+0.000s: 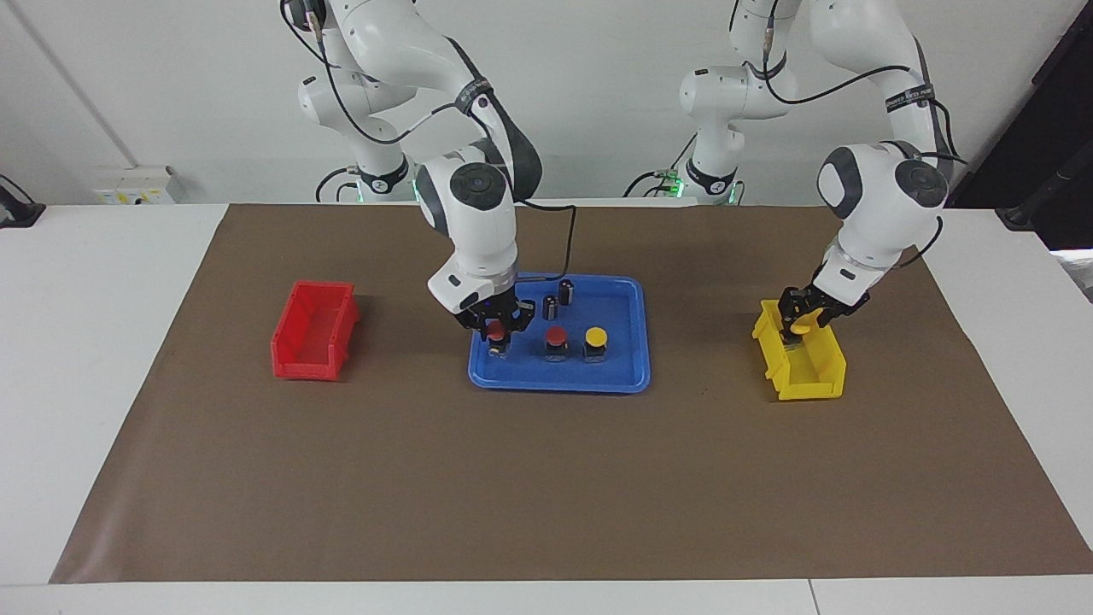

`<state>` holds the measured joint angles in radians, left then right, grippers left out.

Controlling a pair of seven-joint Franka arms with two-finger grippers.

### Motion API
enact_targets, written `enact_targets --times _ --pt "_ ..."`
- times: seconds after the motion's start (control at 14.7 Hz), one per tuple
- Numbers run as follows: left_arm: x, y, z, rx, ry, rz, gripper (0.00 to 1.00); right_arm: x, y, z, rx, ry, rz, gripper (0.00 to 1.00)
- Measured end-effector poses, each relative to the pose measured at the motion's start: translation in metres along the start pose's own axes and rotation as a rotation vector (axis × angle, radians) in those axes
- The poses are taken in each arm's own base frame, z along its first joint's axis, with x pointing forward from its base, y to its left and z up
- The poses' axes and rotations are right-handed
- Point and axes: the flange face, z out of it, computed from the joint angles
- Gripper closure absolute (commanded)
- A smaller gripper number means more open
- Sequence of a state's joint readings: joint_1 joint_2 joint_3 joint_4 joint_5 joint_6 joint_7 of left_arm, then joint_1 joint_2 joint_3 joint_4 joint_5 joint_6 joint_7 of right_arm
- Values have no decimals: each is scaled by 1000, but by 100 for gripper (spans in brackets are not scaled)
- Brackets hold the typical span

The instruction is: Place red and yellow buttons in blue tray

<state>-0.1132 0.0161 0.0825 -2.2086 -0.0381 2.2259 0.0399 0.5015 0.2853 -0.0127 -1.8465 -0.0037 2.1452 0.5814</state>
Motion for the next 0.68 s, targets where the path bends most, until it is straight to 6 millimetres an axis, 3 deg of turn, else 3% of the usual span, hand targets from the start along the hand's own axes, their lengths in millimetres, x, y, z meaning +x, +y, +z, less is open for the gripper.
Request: enact_targets --times 0.14,0.2,0.27,0.34,0.41,0.61,0.68 --pt "-4 0 8 1 6 0 34 -8 -3 9 -6 -11 -12 77" --pt "-4 0 9 1 8 0 45 -11 -4 13 -6 -10 -16 77" --pt "-5 0 10 1 8 1 80 -13 -4 16 -4 -8 -18 75" --pt "-6 -1 11 1 6 1 98 -14 -4 19 -3 -5 -18 67" --pt "-6 -1 11 1 6 0 99 -15 -3 22 -2 -4 -18 48" --pt "-4 -2 8 1 16 0 99 -16 -2 24 0 -1 -16 22" --pt "-1 -1 1 1 23 1 99 -15 -1 22 4 7 -15 8"
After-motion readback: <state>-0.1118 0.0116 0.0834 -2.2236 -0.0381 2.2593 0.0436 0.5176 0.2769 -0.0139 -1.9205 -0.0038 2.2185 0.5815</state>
